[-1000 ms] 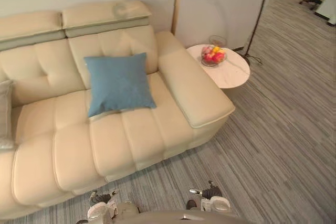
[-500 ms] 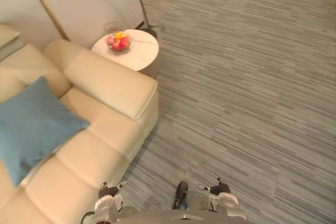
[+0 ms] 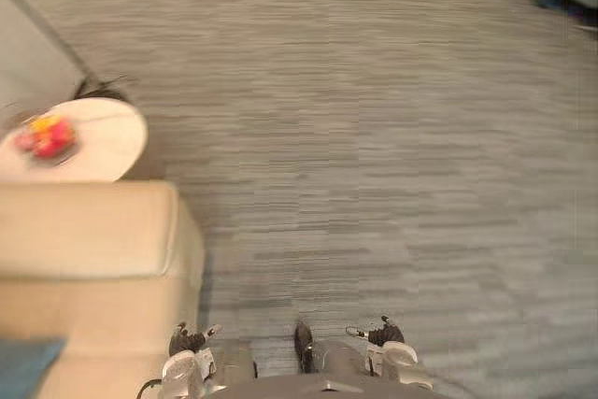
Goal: Pick up cushions and gather them together orderly.
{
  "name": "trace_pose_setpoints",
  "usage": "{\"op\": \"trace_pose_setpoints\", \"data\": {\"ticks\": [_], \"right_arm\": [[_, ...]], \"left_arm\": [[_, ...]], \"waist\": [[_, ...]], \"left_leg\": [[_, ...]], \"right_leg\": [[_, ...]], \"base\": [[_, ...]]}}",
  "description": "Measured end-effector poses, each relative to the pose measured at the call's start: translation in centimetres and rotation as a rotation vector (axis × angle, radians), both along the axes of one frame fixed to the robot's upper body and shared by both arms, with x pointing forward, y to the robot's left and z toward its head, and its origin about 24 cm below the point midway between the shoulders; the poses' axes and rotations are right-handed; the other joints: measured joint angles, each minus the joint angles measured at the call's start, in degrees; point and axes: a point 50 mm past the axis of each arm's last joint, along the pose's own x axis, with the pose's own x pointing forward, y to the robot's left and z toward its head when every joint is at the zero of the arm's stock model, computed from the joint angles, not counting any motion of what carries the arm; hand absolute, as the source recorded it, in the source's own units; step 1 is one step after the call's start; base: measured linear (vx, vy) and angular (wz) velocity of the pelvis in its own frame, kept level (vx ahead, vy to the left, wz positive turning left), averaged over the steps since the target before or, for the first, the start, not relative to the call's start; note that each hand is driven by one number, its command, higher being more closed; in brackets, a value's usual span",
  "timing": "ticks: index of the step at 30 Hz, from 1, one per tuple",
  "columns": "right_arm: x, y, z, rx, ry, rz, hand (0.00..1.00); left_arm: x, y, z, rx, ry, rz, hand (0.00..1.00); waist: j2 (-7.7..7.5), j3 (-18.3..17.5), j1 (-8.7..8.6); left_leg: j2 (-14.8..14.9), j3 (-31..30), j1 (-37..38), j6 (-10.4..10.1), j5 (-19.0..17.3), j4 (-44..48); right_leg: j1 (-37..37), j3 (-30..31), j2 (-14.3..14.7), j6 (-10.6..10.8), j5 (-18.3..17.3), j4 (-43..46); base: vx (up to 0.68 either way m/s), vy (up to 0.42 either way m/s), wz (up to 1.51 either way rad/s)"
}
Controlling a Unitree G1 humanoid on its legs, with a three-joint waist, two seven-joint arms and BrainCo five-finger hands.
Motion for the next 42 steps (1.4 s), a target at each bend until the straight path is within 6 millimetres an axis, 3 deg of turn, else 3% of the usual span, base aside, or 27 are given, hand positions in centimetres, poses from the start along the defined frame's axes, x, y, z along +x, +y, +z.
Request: {"op": "trace_pose_setpoints", "data": {"ticks": [2, 4, 6, 7, 8, 9, 11, 12, 13, 14, 16, 19, 21, 24, 26, 28, 29, 30, 31, 33, 34, 35, 37, 39, 40, 42], "right_arm": [[0.2, -0.1, 0.1, 0.007, -0.01, -0.012, 0.0], [0.5, -0.1, 0.1, 0.01, -0.013, -0.012, 0.0], [2.1, -0.1, 0.6, 0.004, -0.047, 0.01, 0.0], [2.8, -0.1, 0.7, 0.003, -0.046, 0.02, 0.0], [2.8, -0.8, 0.7, -0.012, -0.037, 0.017, 0.0], [3.0, -0.8, 0.7, -0.012, -0.037, 0.018, 0.0], [2.8, -1.5, 0.8, -0.024, -0.038, -0.003, 0.0], [2.4, -1.6, 0.6, -0.02, -0.028, -0.012, 0.0], [2.3, -1.6, 0.6, -0.015, -0.03, -0.023, 0.0], [2.2, -1.6, 0.6, -0.013, -0.026, -0.027, 0.0], [1.2, -1.9, 0.3, -0.028, -0.005, -0.059, 0.0], [1.3, -2.0, 0.3, -0.031, -0.009, -0.062, 0.0], [1.3, -1.9, 0.3, -0.016, -0.014, -0.084, 0.0], [1.0, -2.3, 0.3, -0.012, -0.01, -0.122, 0.0], [0.6, -2.4, 0.2, -0.019, 0.0, -0.136, 0.0], [0.4, -2.3, 0.1, -0.017, 0.005, -0.149, 0.0], [0.3, -2.0, 0.0, -0.001, 0.008, -0.164, 0.0], [0.2, -1.8, -0.1, 0.004, 0.008, -0.165, 0.0], [-0.2, -1.5, -0.2, 0.017, 0.018, -0.179, 0.0], [-0.3, -1.0, -0.4, 0.036, 0.019, -0.198, 0.0], [-0.4, -0.8, -0.4, 0.045, 0.022, -0.203, 0.0], [-0.3, -0.7, -0.4, 0.047, 0.011, -0.202, 0.0], [-0.1, -0.9, -0.1, 0.044, -0.009, -0.202, 0.0], [0.3, -1.1, 0.2, 0.043, -0.043, -0.195, 0.0], [0.5, -1.1, 0.4, 0.042, -0.053, -0.193, 0.0], [0.8, -1.2, 0.6, 0.04, -0.069, -0.191, 0.0]], "left_arm": [[-0.5, -0.5, -0.3, -0.004, 0.029, -0.038, 0.0], [-0.1, -0.3, -0.2, 0.011, 0.026, -0.075, 0.0], [0.3, -0.6, -0.4, 0.013, 0.047, -0.125, 0.0], [0.4, -0.6, -0.3, 0.017, 0.046, -0.138, 0.0], [1.1, -1.1, -0.2, 0.015, 0.032, -0.169, 0.0], [1.6, -1.2, -0.1, 0.019, 0.027, -0.186, 0.0], [1.9, -1.1, -0.1, 0.029, 0.033, -0.22, 0.0], [1.6, -0.6, -0.2, 0.042, 0.054, -0.232, 0.0], [1.6, -0.6, -0.2, 0.046, 0.057, -0.241, 0.0], [1.6, -0.5, -0.2, 0.049, 0.058, -0.249, 0.0], [1.6, -0.7, -0.1, 0.045, 0.041, -0.245, 0.0], [2.0, -0.7, 0.2, 0.053, 0.022, -0.255, 0.0], [2.2, -0.6, 0.3, 0.06, 0.012, -0.264, 0.0], [2.9, -0.9, 0.7, 0.055, -0.022, -0.27, 0.0], [3.1, -1.1, 0.7, 0.053, -0.033, -0.28, 0.0], [3.2, -1.2, 0.8, 0.059, -0.039, -0.298, 0.0], [3.1, -1.2, 0.8, 0.064, -0.035, -0.308, 0.0], [3.1, -1.2, 0.8, 0.065, -0.033, -0.31, 0.0], [3.1, -1.1, 0.8, 0.067, -0.033, -0.317, 0.0], [3.2, -0.9, 0.8, 0.073, -0.034, -0.316, 0.0], [3.0, -0.8, 0.7, 0.074, -0.024, -0.321, 0.0], [2.8, -0.9, 0.6, 0.079, -0.009, -0.34, 0.0], [2.7, -1.0, 0.5, 0.077, -0.002, -0.353, 0.0], [2.3, -1.1, 0.3, 0.073, 0.017, -0.354, 0.0], [2.0, -1.1, 0.2, 0.069, 0.035, -0.352, 0.0], [2.1, -1.0, 0.2, 0.068, 0.035, -0.343, 0.0]], "waist": [[1.16, -1.0, -0.77], [0.85, -0.8, -0.72], [2.24, 0.5, -1.13], [2.55, 0.5, -0.9], [3.03, 1.3, -1.62], [2.64, 1.9, -2.06], [3.61, 2.4, -2.37], [4.53, 2.8, -1.94], [4.6, 3.0, -2.33], [4.62, 3.2, -2.6], [5.42, 3.7, -1.83], [5.84, 4.3, -1.12], [5.65, 4.4, -0.99], [5.46, 4.8, 0.02], [5.21, 4.7, 0.46], [4.83, 4.5, 0.74], [4.1, 3.7, 1.46], [3.73, 3.2, 1.5], [3.07, 2.2, 1.29], [1.85, 2.1, 1.51], [1.08, 1.7, 1.68], [0.51, 1.6, 1.16], [0.48, 1.7, 0.72], [0.56, 1.8, 0.33], [0.77, 2.1, -0.07], [0.62, 2.2, -0.23]], "left_leg": [[1.4, 6.1, 0.5, 0.3, 0.4, -1.0], [1.7, 11.9, 1.0, 0.2, 0.4, 0.5], [2.7, 7.6, -2.7, 0.7, 1.8, 8.0], [2.0, 5.5, -2.1, 0.8, 0.9, 0.9], [1.7, 4.3, 0.1, -0.9, 5.1, -7.0], [0.7, 5.6, 0.5, -0.7, 5.2, -7.1], [1.0, 7.5, 1.1, -0.9, 3.5, -6.4], [3.6, 8.9, 1.3, -2.1, 0.8, -2.2], [4.6, 8.6, 0.7, -2.2, 0.3, 0.7], [5.4, 8.1, -0.1, -2.2, 0.0, 4.0], [10.7, 5.2, -5.2, -0.8, -0.3, 23.7], [11.5, 1.2, -9.8, -0.9, -1.1, 32.8], [10.0, 0.0, -13.2, -0.9, -1.2, 32.0], [6.2, -1.8, -17.4, -0.7, -0.6, 19.3], [3.7, -3.3, -18.4, -1.4, 2.6, 8.5], [2.0, -4.2, -18.5, -1.1, 9.0, 0.6], [0.2, -4.2, -17.3, 0.0, 15.4, -2.9], [-0.4, -4.4, -17.4, 1.0, 16.4, -3.0], [-1.3, -4.0, -17.7, 3.0, 14.9, -0.7], [-1.7, -1.8, -16.7, 4.2, 11.4, 2.1], [-2.5, -0.6, -14.2, 5.0, 9.8, 2.0], [-3.7, -0.4, -11.1, 6.1, 8.9, 1.5], [-4.3, -0.4, -7.9, 6.9, 7.3, 1.4], [-4.1, -0.5, -3.1, 6.5, 4.8, 0.1], [-3.9, -0.4, 0.6, 6.0, 3.5, -2.0], [-3.1, -0.3, 4.9, 4.6, 2.1, -4.9]], "right_leg": [[-2.1, -1.1, -0.4, -0.1, 0.9, -0.3], [-5.9, -10.4, -2.7, -0.8, 2.2, 1.8], [-5.2, -24.7, -4.0, -9.0, 8.4, -1.0], [-4.4, -29.5, -4.1, -8.0, 10.3, -4.5], [-4.2, -35.3, -5.5, -7.9, 6.6, -5.4], [-4.3, -37.5, -7.6, -7.7, 3.2, -4.1], [-3.6, -37.2, -9.9, -5.8, 0.1, -2.9], [-1.8, -36.2, -7.2, -3.1, 0.4, -4.9], [-1.0, -35.7, -6.5, -2.7, 0.2, -5.3], [-0.3, -35.5, -6.0, -2.5, 0.1, -5.6], [4.4, -32.6, -2.6, -3.3, -0.5, -7.3], [6.3, -28.5, -0.6, -4.1, -2.1, -7.2], [6.9, -25.5, -0.4, -4.3, -2.4, -7.3], [10.3, -20.1, -0.9, -3.7, -2.5, -9.6], [11.8, -18.3, -1.9, -3.1, -2.9, -10.8], [13.4, -15.9, -2.8, -2.1, -3.4, -12.4], [14.7, -12.9, -3.9, -0.5, -3.9, -14.2], [14.6, -12.3, -4.5, -0.1, -4.1, -14.5], [14.5, -11.2, -5.7, 1.3, -4.3, -13.8], [13.8, -9.5, -7.2, 2.7, -5.4, -9.3], [11.7, -8.4, -8.4, 4.8, -6.1, -1.3], [8.1, -8.6, -9.8, 10.0, -5.0, 10.9], [4.0, -9.1, -11.0, 14.0, -3.0, 23.6], [-0.7, -13.2, -13.6, 12.8, -2.2, 36.8], [-3.6, -16.8, -16.0, 9.6, -2.5, 40.8], [-7.7, -21.3, -17.8, 7.1, -3.6, 39.4]], "base": [[0.15, 0.117, -1.59], [0.17, 0.075, -1.61], [0.12, 0.046, -1.98], [0.05, -0.031, -2.01], [-0.03, -0.087, -1.38], [0.0, -0.129, -0.86], [0.07, -0.145, -0.69], [0.11, -0.112, -0.73], [0.11, -0.102, -0.58], [0.07, -0.06, -0.14], [0.15, -0.084, -0.58], [0.15, 0.008, -0.88], [0.14, 0.062, -0.89], [0.23, 0.122, -0.84], [0.24, 0.146, -0.52], [0.34, 0.187, -0.59], [0.38, 0.201, -0.66], [0.53, 0.267, -0.68], [0.57, 0.268, -0.33], [0.56, 0.254, -0.35], [0.49, 0.216, -0.29], [0.47, 0.194, -0.2], [0.36, 0.117, -0.05], [0.35, 0.067, -0.11], [0.33, 0.015, -0.14], [0.34, -0.063, -0.17]]}}
